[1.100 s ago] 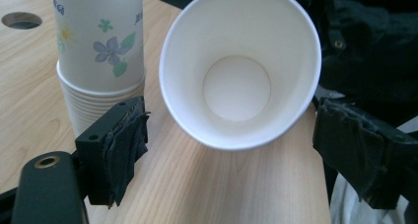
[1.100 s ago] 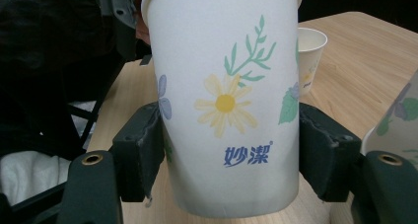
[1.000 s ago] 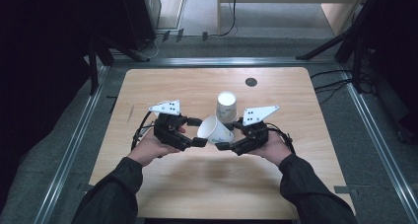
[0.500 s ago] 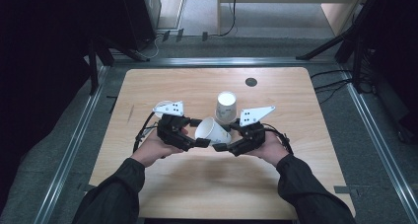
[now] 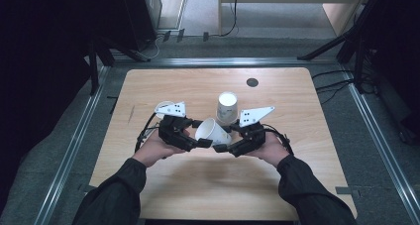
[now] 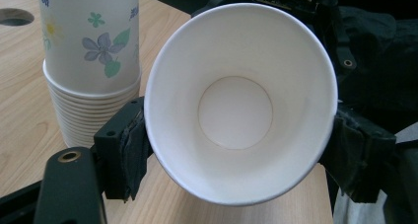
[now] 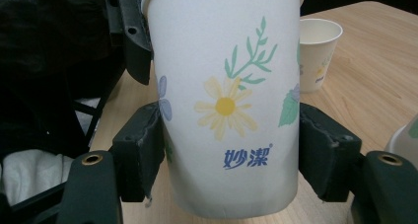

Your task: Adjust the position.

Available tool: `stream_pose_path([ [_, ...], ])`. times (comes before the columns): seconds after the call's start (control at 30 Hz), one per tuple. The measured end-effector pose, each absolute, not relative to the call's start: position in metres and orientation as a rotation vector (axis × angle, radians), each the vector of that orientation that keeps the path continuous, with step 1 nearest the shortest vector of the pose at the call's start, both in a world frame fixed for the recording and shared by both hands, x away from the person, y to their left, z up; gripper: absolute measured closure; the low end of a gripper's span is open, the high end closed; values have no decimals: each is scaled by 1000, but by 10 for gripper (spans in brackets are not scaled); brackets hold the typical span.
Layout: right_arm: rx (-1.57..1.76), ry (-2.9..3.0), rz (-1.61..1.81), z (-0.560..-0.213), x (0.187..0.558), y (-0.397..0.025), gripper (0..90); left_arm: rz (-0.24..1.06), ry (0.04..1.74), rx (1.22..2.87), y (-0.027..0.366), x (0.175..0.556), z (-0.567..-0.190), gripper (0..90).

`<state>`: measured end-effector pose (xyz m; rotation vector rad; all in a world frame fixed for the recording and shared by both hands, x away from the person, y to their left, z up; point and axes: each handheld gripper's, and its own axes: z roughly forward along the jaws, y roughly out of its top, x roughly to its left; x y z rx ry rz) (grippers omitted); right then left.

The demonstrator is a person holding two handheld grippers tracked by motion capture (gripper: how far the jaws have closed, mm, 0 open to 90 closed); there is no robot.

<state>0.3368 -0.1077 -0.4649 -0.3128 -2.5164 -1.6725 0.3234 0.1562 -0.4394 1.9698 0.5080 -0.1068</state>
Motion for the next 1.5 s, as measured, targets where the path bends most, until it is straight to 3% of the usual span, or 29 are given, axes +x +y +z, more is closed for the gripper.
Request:
stream_pose_path([
  [1.5, -399, -2642, -1532, -473, 340, -113, 256, 11, 510, 2080, 168, 324, -414, 247],
])
